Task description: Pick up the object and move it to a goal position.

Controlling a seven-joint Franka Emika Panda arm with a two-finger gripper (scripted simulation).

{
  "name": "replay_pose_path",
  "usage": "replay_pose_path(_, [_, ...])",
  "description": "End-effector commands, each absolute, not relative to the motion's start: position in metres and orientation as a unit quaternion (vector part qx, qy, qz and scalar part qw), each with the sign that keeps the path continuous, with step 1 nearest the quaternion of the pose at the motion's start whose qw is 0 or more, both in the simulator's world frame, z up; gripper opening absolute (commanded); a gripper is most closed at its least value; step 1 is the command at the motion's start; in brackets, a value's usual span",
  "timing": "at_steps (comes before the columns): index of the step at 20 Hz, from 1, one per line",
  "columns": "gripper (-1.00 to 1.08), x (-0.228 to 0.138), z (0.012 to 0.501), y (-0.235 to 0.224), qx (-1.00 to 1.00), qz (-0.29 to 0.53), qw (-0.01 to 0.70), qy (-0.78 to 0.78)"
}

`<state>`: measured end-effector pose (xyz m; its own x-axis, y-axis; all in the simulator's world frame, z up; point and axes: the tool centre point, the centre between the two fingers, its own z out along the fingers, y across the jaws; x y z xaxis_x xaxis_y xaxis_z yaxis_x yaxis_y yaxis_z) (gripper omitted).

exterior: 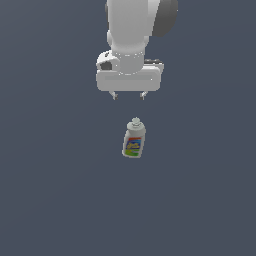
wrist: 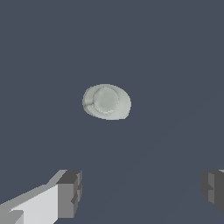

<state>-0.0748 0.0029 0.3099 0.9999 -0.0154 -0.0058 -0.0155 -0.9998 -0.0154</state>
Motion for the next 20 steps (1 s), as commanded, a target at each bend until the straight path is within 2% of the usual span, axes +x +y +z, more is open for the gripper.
replay_pose_path(1, [1.0,-0.075,0.31,0.003,-1.0,0.003,0.008,0.008])
replay_pose_path(11, [1.0,-0.078,0.307,-0.019,-1.0,0.014,-0.009,0.012])
replay_pose_path(20, [1.0,-0.078,0.307,-0.018,-1.0,0.013,-0.009,0.006])
